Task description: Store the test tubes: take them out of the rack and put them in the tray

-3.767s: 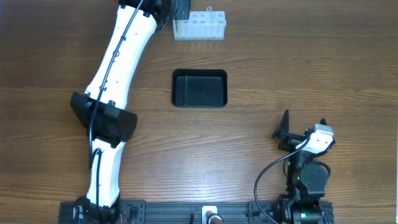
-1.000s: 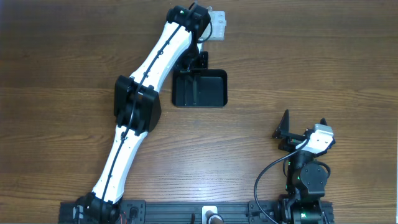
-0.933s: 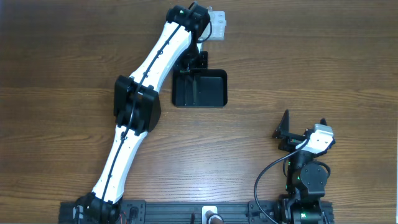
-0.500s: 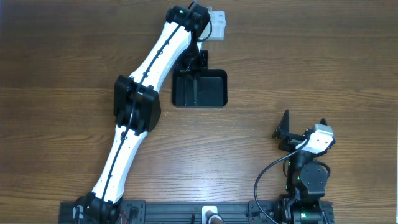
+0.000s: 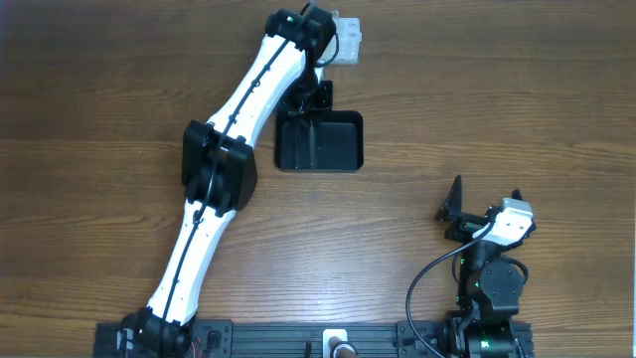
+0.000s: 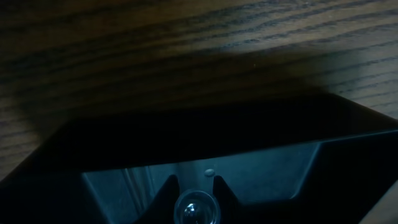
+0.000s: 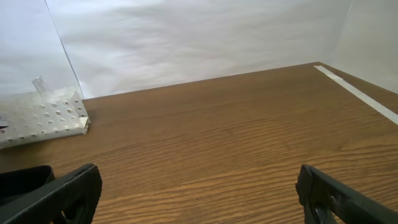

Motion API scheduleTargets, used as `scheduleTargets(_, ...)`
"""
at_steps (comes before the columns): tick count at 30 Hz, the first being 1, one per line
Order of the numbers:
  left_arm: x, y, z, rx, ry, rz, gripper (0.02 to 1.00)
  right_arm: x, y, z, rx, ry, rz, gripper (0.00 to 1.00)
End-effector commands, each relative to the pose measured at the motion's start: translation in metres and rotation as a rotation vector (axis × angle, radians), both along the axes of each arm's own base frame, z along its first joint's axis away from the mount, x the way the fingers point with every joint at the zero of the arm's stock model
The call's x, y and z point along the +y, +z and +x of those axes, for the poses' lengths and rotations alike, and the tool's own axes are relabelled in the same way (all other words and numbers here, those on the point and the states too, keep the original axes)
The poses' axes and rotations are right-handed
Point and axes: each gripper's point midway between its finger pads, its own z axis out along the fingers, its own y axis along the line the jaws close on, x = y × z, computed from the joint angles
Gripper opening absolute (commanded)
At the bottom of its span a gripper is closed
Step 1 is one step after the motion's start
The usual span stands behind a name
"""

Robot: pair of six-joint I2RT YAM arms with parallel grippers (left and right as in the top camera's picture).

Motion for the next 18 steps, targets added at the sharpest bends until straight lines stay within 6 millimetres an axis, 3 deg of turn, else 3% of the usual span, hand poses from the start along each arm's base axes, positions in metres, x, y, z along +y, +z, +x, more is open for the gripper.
scheduleTargets(1, 0.0043, -0.0166, -0.0003, 0.031, 0.021, 0.018, 0.134, -0.0007, -0.0009, -0.0004, -0.001, -0.002, -0.005, 0.993)
scheduleTargets(7, 0.0045, -0.0166, 0.0001, 0.03, 0.021, 0.018, 0.15, -0.0007, -0.001, -0.0004, -0.001, -0.002, -0.005, 0.991)
scheduleTargets(12, 0.0041, -0.0167, 0.0006, 0.028, 0.021, 0.016, 0.268, -0.0008, -0.0009, -0.0004, -0.001, -0.002, -0.005, 0.993)
scheduleTargets(18, 0.004, -0.0164, 0.0007, 0.027, 0.021, 0.016, 0.27, -0.0008, -0.0009, -0.0004, -0.001, -0.002, -0.005, 0.993)
